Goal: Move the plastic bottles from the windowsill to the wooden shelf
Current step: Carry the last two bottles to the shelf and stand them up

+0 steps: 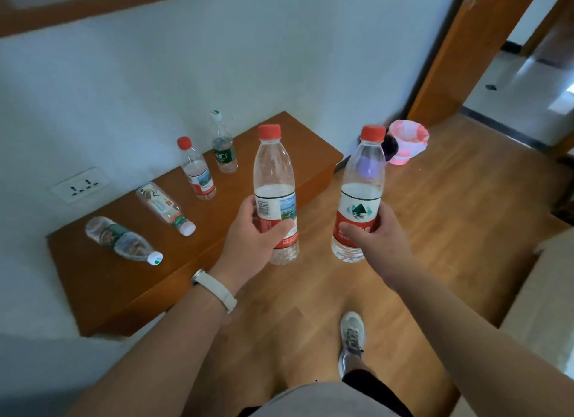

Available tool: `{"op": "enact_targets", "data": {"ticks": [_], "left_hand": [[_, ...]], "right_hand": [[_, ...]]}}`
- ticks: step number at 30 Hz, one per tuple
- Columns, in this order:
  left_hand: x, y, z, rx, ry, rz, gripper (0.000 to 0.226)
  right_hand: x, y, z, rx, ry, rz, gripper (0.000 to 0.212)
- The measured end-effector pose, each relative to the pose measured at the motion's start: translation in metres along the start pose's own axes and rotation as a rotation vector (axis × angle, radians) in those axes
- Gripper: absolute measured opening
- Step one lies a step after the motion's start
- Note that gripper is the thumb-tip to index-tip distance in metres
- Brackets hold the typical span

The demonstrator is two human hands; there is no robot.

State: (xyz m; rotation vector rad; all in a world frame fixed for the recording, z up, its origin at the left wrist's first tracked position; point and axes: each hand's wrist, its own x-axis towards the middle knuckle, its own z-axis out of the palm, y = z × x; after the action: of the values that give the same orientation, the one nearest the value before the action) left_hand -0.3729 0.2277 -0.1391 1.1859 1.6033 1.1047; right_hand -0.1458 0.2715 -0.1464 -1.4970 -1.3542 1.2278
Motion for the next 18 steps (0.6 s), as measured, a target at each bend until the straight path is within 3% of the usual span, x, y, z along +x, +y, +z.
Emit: {"op": "enact_targets", "data": {"ticks": [18], "left_hand": [[0.191, 0.073, 0.129, 0.151, 0.302, -0.029, 0.057]], "right_hand": [[0.260, -0.006, -0.111, 0.060, -0.207, -0.039, 0.058]]}}
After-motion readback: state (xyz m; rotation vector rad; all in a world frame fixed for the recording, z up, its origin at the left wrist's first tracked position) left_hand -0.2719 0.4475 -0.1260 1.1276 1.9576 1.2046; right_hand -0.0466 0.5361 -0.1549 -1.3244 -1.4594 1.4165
